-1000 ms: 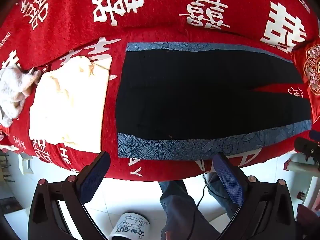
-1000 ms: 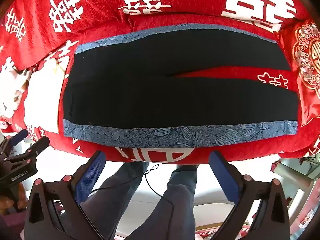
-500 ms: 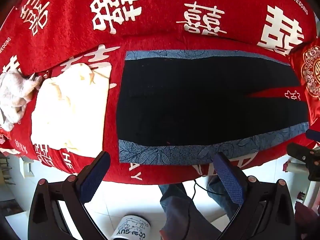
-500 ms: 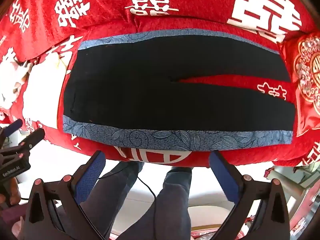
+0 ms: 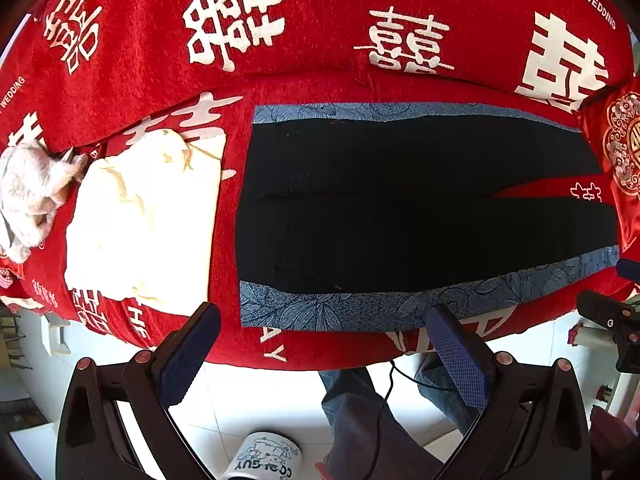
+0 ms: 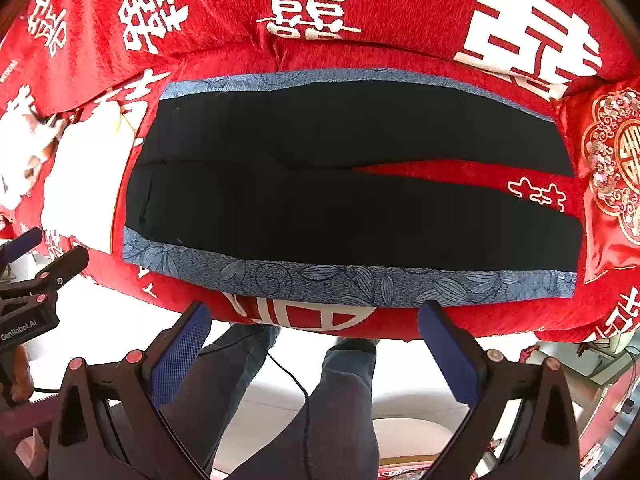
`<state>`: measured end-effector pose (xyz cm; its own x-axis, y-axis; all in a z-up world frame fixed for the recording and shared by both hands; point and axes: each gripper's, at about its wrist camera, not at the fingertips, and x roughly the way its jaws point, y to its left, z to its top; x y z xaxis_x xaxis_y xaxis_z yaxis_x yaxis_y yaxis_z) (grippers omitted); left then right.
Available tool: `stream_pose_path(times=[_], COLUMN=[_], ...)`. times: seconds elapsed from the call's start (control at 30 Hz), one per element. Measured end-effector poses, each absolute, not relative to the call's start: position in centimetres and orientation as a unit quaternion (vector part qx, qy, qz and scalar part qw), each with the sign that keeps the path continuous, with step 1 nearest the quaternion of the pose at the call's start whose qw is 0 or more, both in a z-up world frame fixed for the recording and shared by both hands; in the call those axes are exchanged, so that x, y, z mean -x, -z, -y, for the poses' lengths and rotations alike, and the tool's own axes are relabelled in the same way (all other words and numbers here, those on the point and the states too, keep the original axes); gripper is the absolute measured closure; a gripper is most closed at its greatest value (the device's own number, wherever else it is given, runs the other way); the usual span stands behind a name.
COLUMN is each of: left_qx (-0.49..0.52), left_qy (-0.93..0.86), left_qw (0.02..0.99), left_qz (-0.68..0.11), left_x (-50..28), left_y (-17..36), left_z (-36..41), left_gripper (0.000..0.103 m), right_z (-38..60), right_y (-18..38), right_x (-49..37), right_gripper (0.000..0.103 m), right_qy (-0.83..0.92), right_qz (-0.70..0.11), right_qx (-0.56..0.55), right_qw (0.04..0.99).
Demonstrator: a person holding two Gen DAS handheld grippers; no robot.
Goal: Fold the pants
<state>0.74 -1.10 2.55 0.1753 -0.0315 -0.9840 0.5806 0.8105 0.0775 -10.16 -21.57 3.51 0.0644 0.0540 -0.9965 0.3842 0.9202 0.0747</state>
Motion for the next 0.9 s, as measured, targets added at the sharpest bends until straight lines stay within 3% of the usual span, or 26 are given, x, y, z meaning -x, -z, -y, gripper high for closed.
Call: stream_pose_path(times=[0.9], left_qx=[-0.242], left_qy=[0.191], left_qw=[0.760], left_qz=[-0.573], left_x=[-0.3], left_y=[-4.2], left_z=[2.2], left_gripper=[0.000], right_z=[22.5], right_y=[-4.6], right_x=[9.7], right_gripper=[0.000], right_qy=[0.112], right_qz=[-0.659], right_qx=[-0.151], right_qw=[0.728])
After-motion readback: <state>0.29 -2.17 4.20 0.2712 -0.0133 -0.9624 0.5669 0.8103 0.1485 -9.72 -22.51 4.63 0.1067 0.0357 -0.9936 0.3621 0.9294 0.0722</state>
